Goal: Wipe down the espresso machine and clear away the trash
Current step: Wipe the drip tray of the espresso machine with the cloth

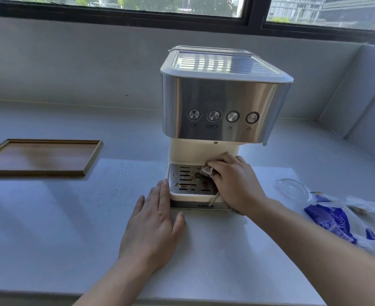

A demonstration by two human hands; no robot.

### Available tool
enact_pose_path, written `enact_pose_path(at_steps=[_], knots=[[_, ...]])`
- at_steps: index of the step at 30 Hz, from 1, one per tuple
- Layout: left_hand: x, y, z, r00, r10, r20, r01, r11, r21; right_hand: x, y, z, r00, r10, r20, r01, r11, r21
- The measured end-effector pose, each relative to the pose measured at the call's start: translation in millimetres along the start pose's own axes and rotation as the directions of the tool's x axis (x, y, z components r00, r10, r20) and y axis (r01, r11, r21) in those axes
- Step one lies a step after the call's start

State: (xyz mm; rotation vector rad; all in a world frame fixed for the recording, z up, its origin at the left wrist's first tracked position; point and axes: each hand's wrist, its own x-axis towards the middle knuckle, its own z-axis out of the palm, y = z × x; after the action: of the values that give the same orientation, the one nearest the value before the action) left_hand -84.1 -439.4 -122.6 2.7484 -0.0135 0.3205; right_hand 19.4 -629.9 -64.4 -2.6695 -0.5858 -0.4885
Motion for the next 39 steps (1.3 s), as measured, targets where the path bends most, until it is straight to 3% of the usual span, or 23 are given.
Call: enact_pose_path(at_steps=[4, 9, 13, 17, 19, 23, 27, 32, 36, 39], knots=[[0.7, 0.5, 1.0, 1.0, 0.001, -0.001, -0.001, 1.0, 0.004, 13.9, -12.2, -0.3, 0.996, 0.003, -0.091, 0.003, 0.997, 0.071], [1.1, -0.8, 0.7, 1.0, 0.003, -0.002, -0.003, 1.0, 0.01, 21.6, -23.6, 2.9, 0.983, -0.157, 0.098, 0.16, 0.987, -0.017], [1.1, -0.9, 0.2, 1.0, -0.001, -0.001, 0.001, 1.0, -0.005, 14.8, 1.9, -10.0, 0.988, -0.106, 0.11, 0.109, 0.994, -0.019], [0.6, 0.3, -0.2, 1.0, -0.005, 0.007, 0.005, 1.0, -0.007, -0.9, 26.4, -16.9, 0.996, 0.093, 0.009, -0.093, 0.996, 0.015], [-0.2, 1.8, -0.7, 1.0, -0.006, 0.004, 0.007, 1.0, -0.012, -3.3, 17.2, -8.2, 0.992, 0.122, -0.011, -0.122, 0.992, 0.031], [0.3, 1.8, -0.8, 1.0, -0.005, 0.012, 0.005, 1.0, -0.005, -0.5, -2.1, 0.0, 0.999, -0.034, -0.015, 0.034, 0.998, 0.057], [0.1, 2.8, -2.0, 1.0, -0.01, 0.018, 0.01, 1.0, -0.016, 9.8, -1.1, -1.0, 0.998, 0.03, -0.049, -0.029, 0.999, 0.013], [-0.2, 2.2, -1.3, 1.0, -0.012, 0.012, 0.012, 1.0, -0.02, 32.8, -17.4, -1.2, 0.998, 0.02, 0.06, -0.021, 1.0, 0.019], [1.0, 0.1, -1.3, 1.0, -0.009, 0.019, 0.009, 1.0, -0.017, 30.2, -11.1, -8.8, 0.971, -0.148, 0.19, 0.164, 0.984, -0.068], [0.9, 0.5, -2.3, 1.0, -0.006, 0.019, 0.006, 1.0, -0.023, 9.2, 13.2, -22.0, 0.978, -0.148, 0.149, 0.153, 0.988, -0.024]])
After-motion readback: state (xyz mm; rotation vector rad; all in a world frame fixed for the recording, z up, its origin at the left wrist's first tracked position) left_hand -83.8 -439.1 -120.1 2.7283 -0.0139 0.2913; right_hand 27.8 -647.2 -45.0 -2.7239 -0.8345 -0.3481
